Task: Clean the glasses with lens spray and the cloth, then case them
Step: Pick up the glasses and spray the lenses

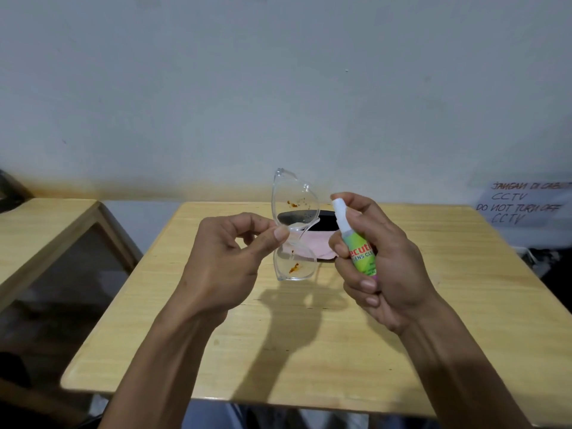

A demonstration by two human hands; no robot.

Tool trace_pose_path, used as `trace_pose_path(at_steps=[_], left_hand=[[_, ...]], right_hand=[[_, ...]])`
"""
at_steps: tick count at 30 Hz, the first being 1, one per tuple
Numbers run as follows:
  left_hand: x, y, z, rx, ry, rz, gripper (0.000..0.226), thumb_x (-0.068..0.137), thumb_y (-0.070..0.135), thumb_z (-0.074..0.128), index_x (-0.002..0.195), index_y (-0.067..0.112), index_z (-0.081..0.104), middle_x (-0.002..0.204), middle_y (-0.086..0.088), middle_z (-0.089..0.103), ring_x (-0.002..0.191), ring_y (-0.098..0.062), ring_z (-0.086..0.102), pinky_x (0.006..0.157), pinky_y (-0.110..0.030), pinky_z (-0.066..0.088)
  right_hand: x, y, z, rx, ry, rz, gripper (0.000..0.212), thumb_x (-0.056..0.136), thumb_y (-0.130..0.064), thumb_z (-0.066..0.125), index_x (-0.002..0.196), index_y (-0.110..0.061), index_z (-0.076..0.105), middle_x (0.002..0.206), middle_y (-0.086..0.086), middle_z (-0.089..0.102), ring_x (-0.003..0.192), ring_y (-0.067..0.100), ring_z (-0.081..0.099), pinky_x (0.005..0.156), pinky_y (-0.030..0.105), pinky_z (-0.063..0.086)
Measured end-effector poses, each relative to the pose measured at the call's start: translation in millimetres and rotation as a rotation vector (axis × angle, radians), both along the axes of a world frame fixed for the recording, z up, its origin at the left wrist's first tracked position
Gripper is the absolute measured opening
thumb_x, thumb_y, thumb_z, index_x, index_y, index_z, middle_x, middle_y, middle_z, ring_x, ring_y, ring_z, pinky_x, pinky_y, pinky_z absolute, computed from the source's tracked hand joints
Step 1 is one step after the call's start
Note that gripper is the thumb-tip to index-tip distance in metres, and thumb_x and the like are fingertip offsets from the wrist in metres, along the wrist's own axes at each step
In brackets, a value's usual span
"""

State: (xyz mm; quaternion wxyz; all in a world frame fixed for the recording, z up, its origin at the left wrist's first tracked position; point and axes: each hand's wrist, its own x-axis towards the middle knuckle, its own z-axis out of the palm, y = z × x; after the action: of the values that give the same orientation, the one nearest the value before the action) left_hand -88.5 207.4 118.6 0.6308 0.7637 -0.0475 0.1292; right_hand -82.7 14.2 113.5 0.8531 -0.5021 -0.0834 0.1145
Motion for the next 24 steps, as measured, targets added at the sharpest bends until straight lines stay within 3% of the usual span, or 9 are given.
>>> trace_pose_path(at_steps=[8,15,20,24], left_hand=[[-0.9,-1.3,0.8,0.001,0.006,0.003,0.011,0.082,0.017,0.076,0.072,0.011,0.076,0.069,0.005,0.069,0.077,-0.020,0.051,0.087,-0.048,0.050],[-0.9,-0.2,1.6,0.008,0.008,0.004,0.011,0.082,0.018,0.076,0.073,0.010,0.075,0.072,0.000,0.069,0.078,-0.021,0.052,0.089,-0.050,0.050],[-1.1,-0.8,1.5,0.006,0.019,0.012,0.011,0.082,0.018,0.076,0.074,0.010,0.075,0.073,-0.001,0.069,0.078,-0.019,0.053,0.085,-0.043,0.050],[-0.3,2.1,-0.4,-0.023,0.016,0.024,0.012,0.082,0.017,0.076,0.071,0.011,0.074,0.073,-0.003,0.068,0.077,-0.017,0.053,0.079,-0.031,0.047]], right_hand=[[1.1,9.9,7.7,-0.020,-0.048,-0.012,0.016,0.100,-0.023,0.047,0.109,-0.023,0.060,0.064,0.006,0.048,0.028,0.010,0.023,0.038,0.013,0.016],[0.8,14.3,12.5,-0.067,-0.077,-0.098,0.017,0.101,-0.023,0.048,0.110,-0.027,0.062,0.066,0.005,0.048,0.032,0.010,0.023,0.040,0.014,0.017],[0.2,12.2,8.5,-0.088,-0.093,-0.095,0.021,0.103,-0.024,0.042,0.114,-0.029,0.060,0.069,0.006,0.048,0.035,0.013,0.029,0.041,0.017,0.019],[-0.2,-2.1,-10.1,-0.235,-0.161,-0.315,0.030,0.103,-0.017,0.042,0.118,-0.037,0.058,0.078,0.007,0.058,0.062,0.020,0.049,0.045,0.029,0.038]])
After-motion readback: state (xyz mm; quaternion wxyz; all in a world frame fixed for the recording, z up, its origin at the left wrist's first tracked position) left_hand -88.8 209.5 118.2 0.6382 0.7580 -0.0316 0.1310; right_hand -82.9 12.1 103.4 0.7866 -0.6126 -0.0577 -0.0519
